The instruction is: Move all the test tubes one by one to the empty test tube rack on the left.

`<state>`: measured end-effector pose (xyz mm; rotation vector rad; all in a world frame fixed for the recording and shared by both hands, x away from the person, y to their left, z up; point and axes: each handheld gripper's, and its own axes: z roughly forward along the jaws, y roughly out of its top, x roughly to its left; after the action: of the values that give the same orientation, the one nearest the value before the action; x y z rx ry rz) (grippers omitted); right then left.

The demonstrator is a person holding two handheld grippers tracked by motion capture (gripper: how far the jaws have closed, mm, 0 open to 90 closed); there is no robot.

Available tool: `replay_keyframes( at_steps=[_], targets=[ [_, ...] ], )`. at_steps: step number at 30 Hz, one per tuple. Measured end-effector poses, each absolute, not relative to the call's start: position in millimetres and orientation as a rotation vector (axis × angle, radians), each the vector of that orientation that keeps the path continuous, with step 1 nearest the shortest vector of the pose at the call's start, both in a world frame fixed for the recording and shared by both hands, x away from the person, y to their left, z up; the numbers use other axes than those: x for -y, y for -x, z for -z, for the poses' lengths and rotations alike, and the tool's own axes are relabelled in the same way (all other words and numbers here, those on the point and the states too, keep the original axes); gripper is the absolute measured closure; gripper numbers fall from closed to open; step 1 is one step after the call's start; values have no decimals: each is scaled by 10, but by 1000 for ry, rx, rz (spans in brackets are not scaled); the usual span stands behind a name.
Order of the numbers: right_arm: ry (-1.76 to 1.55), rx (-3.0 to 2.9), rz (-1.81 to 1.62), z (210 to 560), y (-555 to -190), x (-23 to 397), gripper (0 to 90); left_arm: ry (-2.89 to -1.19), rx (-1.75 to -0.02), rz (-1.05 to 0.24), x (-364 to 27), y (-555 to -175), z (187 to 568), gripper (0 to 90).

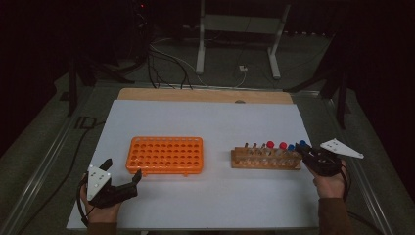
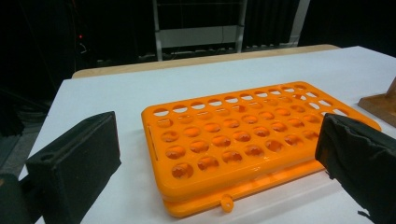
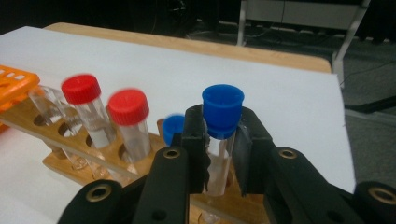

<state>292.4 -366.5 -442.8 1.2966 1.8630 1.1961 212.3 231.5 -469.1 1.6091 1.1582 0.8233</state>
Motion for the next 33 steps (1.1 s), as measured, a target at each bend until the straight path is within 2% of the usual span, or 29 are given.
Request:
replay_keyframes(
  at_steps=[20, 33],
  targets=[
    [-1210, -1847, -1253, 3997, -2813, 3656, 767, -1623, -1156, -817, -2306, -2129, 4700, 5],
    [-1158, -1920, -1342, 3993, -2691, 3468, 766, -1628, -1163, -788, -2248, -2142, 4708, 5]
  ],
)
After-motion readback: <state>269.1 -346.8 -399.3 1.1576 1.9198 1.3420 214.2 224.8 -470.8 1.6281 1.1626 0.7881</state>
